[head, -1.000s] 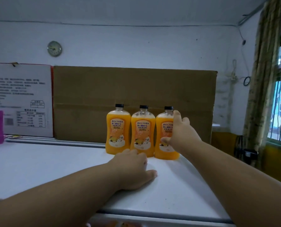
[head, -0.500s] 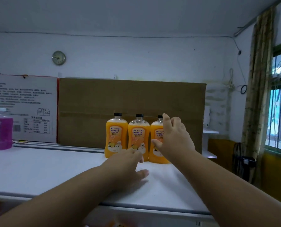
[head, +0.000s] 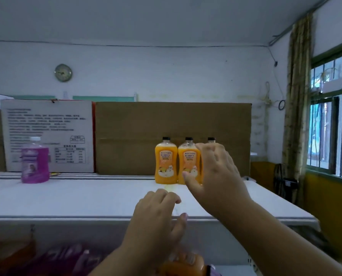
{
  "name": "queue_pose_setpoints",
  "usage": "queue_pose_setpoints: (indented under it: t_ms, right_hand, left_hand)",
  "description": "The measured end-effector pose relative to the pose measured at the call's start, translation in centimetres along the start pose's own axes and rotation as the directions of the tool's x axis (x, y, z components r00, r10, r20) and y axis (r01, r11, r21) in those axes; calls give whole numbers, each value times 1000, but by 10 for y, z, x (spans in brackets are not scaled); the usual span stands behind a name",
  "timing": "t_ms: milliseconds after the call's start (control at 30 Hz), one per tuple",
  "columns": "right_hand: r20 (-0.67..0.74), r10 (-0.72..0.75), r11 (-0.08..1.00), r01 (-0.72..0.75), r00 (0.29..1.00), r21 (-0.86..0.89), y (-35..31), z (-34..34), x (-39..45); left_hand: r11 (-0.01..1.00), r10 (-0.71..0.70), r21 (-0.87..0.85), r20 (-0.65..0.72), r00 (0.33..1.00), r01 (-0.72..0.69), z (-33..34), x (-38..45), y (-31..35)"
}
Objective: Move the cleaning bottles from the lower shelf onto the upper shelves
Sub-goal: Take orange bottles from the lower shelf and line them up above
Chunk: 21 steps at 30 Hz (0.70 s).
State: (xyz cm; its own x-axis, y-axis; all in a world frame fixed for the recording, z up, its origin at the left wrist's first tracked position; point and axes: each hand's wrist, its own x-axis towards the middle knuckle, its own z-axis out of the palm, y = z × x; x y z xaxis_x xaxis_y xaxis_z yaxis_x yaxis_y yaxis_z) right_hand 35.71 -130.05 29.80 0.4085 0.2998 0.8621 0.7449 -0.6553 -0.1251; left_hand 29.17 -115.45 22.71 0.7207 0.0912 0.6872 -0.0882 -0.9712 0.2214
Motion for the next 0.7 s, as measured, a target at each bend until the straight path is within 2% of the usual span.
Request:
queue_pose_setpoints:
  t_ms: [167,267,400,567,700]
  right_hand:
    - [52,-11,1000,11,999,4,-58,4,-60]
    - [117,0,999,-5,993,40,-80,6,-97]
    - [198,6,999,-14,980,41,-87,16,-143]
    - [323,61,997,-71,944,20,-66,34,-178]
    - [383,77,996,-89,920,13,-37,49,-188]
  left_hand:
    - [995,103,8,41,994,-103,-8,-73,-33]
    - [993,118,19,80,990,-120,3,-115,-41]
    - [1000,20,3,239,971,-21,32,-154,-60]
    - [995,-100,14,361,927,102,84,-175,-80]
    - [974,-216,168,453,865,154,130,-168,-87]
